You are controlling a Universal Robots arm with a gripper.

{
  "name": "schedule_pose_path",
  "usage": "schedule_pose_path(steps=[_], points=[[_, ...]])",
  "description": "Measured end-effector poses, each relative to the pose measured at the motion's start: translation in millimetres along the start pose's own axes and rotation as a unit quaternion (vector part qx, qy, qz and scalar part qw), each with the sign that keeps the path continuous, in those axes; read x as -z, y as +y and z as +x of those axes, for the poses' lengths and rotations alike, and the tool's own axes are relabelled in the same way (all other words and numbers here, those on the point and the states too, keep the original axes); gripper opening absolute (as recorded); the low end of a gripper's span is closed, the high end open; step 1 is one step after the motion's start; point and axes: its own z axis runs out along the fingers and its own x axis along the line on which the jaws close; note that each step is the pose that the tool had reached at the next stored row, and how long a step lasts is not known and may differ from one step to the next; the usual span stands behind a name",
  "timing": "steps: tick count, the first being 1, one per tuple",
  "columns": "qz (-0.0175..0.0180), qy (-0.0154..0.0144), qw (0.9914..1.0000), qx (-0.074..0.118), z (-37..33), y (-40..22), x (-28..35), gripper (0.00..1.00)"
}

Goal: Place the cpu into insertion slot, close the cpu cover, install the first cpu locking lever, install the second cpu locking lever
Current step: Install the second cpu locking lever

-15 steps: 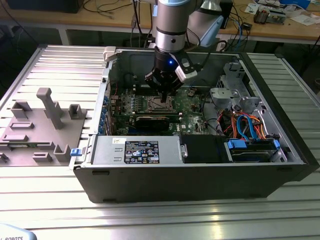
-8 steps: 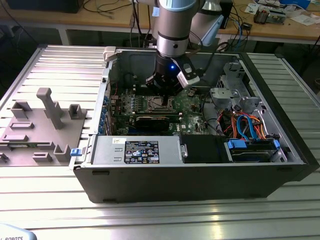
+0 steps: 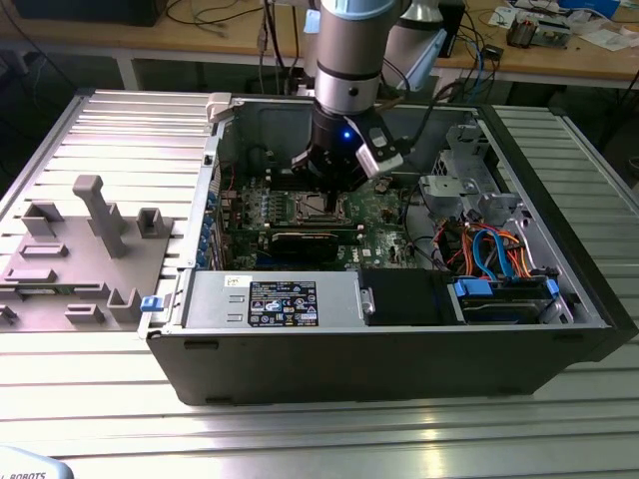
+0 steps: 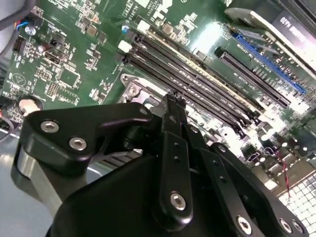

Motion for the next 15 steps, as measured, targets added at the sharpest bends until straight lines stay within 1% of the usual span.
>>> schedule_pose_path(steps=[1, 2, 3, 4, 5, 6, 7, 8, 11, 15], points=[[-0.0102, -0.0008, 0.99995, 0.0, 2.6, -2.4, 0.0, 0.11], [-0.0168, -0.0012, 0.99986, 0.0, 5.2, -4.4, -0.1, 0.11], [-0.0191, -0.0015, 0.99982, 0.0, 7.1, -5.7, -0.1, 0.11], [-0.0205, -0.0018, 0.99979, 0.0, 8.7, -6.8, -0.1, 0.11], [-0.0222, -0.0023, 0.99975, 0.0, 12.0, -9.2, -0.1, 0.11], [-0.0231, -0.0027, 0.99973, 0.0, 14.1, -10.4, -0.1, 0.11], [-0.0241, -0.0031, 0.9997, 0.0, 16.5, -11.3, -0.2, 0.11], [-0.0264, -0.0035, 0.99965, 0.0, 21.3, -12.2, -0.2, 0.11], [-0.0315, -0.004, 0.9995, 0.0, 29.6, -13.2, -1.6, 0.11], [-0.0357, -0.0044, 0.99935, 0.0, 35.3, -15.2, -6.0, 0.11]])
